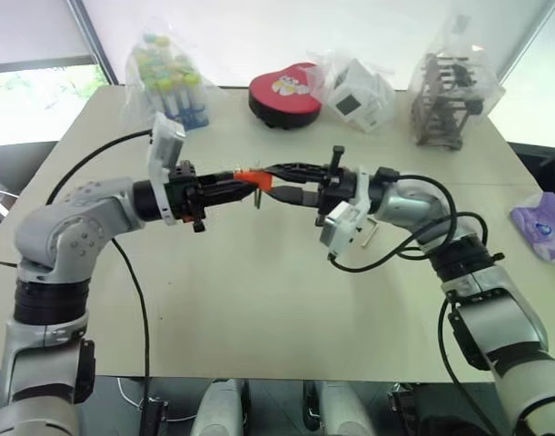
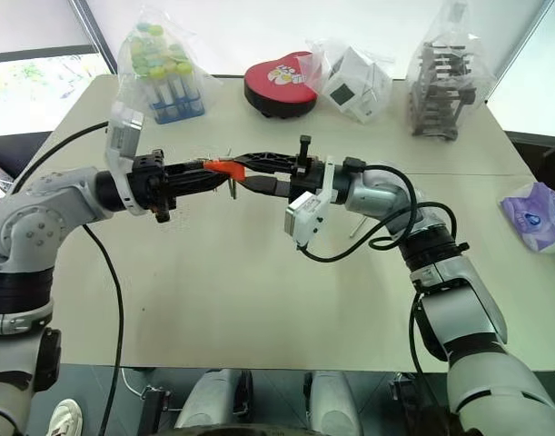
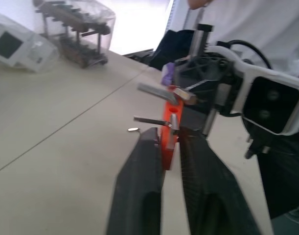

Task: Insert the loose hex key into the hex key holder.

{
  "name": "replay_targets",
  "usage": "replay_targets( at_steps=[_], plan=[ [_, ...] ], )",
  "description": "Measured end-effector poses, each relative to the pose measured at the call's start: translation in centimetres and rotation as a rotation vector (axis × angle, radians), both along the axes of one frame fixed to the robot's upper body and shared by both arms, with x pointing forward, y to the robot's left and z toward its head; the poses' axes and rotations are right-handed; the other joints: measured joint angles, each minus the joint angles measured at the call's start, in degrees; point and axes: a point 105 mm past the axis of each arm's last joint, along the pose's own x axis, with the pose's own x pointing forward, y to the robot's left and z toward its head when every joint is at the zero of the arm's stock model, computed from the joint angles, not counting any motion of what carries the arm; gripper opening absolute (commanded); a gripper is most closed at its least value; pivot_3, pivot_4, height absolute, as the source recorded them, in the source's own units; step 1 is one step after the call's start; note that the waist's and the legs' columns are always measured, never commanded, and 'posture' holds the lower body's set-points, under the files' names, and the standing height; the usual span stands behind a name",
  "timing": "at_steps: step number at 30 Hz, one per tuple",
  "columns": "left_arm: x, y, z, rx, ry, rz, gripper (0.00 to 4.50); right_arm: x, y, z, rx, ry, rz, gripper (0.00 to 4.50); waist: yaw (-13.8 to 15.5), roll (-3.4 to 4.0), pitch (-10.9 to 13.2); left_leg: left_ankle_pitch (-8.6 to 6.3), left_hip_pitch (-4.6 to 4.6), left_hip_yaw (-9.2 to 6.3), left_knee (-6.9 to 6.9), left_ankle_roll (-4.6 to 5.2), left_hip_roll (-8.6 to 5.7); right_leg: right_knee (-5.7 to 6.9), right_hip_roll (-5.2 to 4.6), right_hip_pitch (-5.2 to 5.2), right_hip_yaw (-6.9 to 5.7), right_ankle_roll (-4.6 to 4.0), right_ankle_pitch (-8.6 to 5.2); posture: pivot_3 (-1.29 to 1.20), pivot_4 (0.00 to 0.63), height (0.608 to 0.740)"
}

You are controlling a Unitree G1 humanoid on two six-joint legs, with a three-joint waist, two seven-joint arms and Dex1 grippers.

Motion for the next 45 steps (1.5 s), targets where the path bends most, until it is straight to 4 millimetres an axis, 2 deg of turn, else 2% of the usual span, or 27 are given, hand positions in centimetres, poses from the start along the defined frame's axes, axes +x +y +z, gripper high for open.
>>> replay_targets(
  at_steps=[10, 16, 17, 20, 23, 26, 29, 32, 35, 39, 42, 45],
  plan=[
    [0.1, -0.2, -0.1, 0.000, 0.003, -0.001, 0.05, 0.1, -0.2, -0.1, -0.001, 0.019, -0.006, 0.99, -0.03, 0.00, 0.00, -0.02, 0.01, 0.00, 0.00, 0.04, 0.00, 0.01, 0.00, 0.00, 0.00, 0.00, 0.00, 0.00, 0.150, 0.740],
    [0.3, -0.3, -0.3, -0.001, 0.009, 0.012, 0.00, -0.2, 0.0, -0.1, -0.020, 0.015, 0.007, 4.16, -0.03, 0.00, 0.00, -0.05, 0.01, 0.00, 0.00, 0.08, 0.00, 0.01, 0.00, 0.00, 0.00, 0.00, 0.00, 0.00, 0.150, 0.740],
    [0.3, -0.3, -0.3, -0.002, 0.009, 0.012, 0.00, -0.2, 0.0, -0.1, -0.023, 0.015, 0.005, 4.48, -0.03, 0.00, 0.00, -0.04, 0.00, 0.00, 0.00, 0.08, 0.00, 0.01, 0.00, 0.00, 0.00, 0.00, 0.00, 0.00, 0.150, 0.740],
    [0.3, -0.3, -0.3, -0.001, 0.007, 0.017, 0.00, 0.2, -0.3, -1.0, -0.087, 0.064, -0.026, 4.48, 0.07, 0.00, 0.00, -0.06, 0.00, -0.01, 0.00, 0.11, 0.00, 0.00, 0.00, 0.00, 0.00, 0.00, 0.00, 0.00, 0.150, 0.740],
    [0.3, -0.2, -0.5, 0.008, 0.004, 0.032, 0.00, 1.8, -2.1, -2.7, -0.117, 0.238, -0.145, 4.48, 0.17, -0.01, 0.00, -0.13, 0.00, -0.01, 0.02, 0.23, -0.01, 0.00, -0.02, 0.03, 0.00, 0.00, 0.00, 0.00, 0.150, 0.740],
    [0.0, -0.2, -0.6, 0.024, -0.015, 0.040, 0.00, 4.7, -5.3, -4.8, -0.001, 0.592, -0.378, 4.48, 0.18, -0.02, 0.01, -0.12, 0.00, -0.01, 0.03, 0.23, 0.01, 0.01, -0.04, 0.04, 0.00, -0.01, 0.00, 0.00, 0.150, 0.740],
    [-0.1, 0.0, -1.2, 0.045, -0.032, 0.065, 0.00, 6.9, -9.5, -6.5, 0.227, 1.056, -0.645, 4.48, 0.22, 0.01, 0.02, -0.13, 0.00, -0.02, 0.03, 0.24, 0.03, 0.03, -0.04, 0.04, -0.01, -0.02, 0.01, 0.00, 0.150, 0.740],
    [-0.1, 0.0, -1.4, 0.049, -0.041, 0.076, 0.00, 6.7, -11.9, -6.8, 0.404, 1.372, -0.809, 4.48, 0.12, 0.02, 0.03, -0.14, 0.00, -0.04, 0.01, 0.26, 0.04, 0.03, -0.01, 0.01, -0.02, -0.02, 0.01, 0.00, 0.150, 0.740],
    [-0.2, -0.2, -1.4, 0.048, -0.056, 0.076, 0.00, 6.5, -12.9, -7.0, 0.589, 1.619, -0.957, 4.48, 0.04, 0.03, 0.02, -0.14, 0.00, -0.04, 0.00, 0.26, 0.03, 0.04, 0.01, -0.01, -0.02, -0.03, 0.01, 0.00, 0.150, 0.740],
    [-0.3, -0.3, -1.3, 0.049, -0.069, 0.075, 0.00, 5.7, -13.6, -7.6, 0.678, 1.756, -1.141, 4.48, 0.26, 0.04, 0.02, -0.15, -0.10, -0.04, 0.00, 0.28, 0.00, 0.01, 0.02, -0.05, -0.03, -0.02, 0.01, 0.00, 0.150, 0.740],
    [-0.2, -0.4, -1.3, 0.049, -0.074, 0.078, 0.00, 4.9, -13.3, -8.5, 0.685, 1.837, -1.251, 4.48, 0.24, 0.04, 0.02, -0.15, -0.30, -0.05, 0.02, 0.29, -0.04, 0.00, 0.00, -0.20, -0.03, -0.01, 0.02, 0.00, 0.150, 0.740],
    [-0.2, -0.4, -1.3, 0.050, -0.075, 0.080, 0.00, 4.5, -13.4, -9.2, 0.688, 1.841, -1.336, 4.48, 0.26, 0.04, 0.02, -0.15, -0.45, -0.08, 0.04, 0.29, -0.06, 0.00, 0.00, -0.31, -0.03, 0.00, 0.02, 0.00, 0.150, 0.740]
  ],
)
